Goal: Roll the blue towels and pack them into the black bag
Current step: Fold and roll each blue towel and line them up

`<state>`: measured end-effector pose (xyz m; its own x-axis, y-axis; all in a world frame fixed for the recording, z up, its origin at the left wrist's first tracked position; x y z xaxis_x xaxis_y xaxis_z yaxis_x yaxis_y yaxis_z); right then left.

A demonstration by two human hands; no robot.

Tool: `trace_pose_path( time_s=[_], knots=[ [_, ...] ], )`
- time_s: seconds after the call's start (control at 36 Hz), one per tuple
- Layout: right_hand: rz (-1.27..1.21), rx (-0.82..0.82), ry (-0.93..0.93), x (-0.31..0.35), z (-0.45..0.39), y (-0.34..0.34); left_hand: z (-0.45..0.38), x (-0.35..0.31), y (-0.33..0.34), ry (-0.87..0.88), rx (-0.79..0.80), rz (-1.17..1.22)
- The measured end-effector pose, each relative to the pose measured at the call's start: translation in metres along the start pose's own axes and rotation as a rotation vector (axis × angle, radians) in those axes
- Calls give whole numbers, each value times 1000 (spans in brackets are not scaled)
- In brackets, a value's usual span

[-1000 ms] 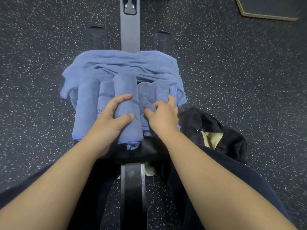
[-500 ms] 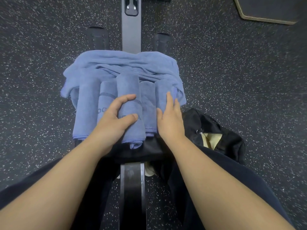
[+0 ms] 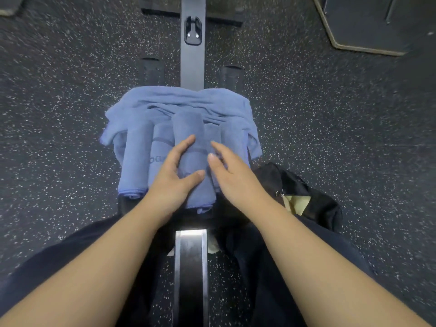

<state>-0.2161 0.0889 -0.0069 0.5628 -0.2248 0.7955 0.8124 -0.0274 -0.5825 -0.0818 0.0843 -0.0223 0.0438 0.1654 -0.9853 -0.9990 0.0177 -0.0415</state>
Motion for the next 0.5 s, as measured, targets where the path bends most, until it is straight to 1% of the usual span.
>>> trace_pose_path(
  time_s=[0.06,0.11,0.19,0.28,0.33,0.39,0.5],
  knots=[
    [-75,50,61,1,13,2,10,-4,2,38,44,-29],
    [-168,74,107,1,24,4,20,-6,5,34,98,-34],
    [-203,134,120,-2,37,5,33,-8,3,-44,154,43],
    [-194,159,118,-3,46,-1,42,-8,-3,-105,169,40],
    [-183,173,109,-2,50,-4,48,-6,-7,-184,155,84],
    [-198,197,76,-1,53,-3,54,-4,-11,-248,107,111],
    [-190,235,9,1,56,5,62,0,-17,-278,18,142]
  ],
)
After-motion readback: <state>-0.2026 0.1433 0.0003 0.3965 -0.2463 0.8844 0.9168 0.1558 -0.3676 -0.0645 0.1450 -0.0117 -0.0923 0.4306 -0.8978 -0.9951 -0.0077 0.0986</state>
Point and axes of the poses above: each hand's wrist, its own z-axis away from the middle knuckle, its own y-axis out of the palm, x = y × z, the point moved 4 cm from there along -z, towards the middle knuckle, and after that the axes turned 12 degrees about -x, right-handed, at the moved point
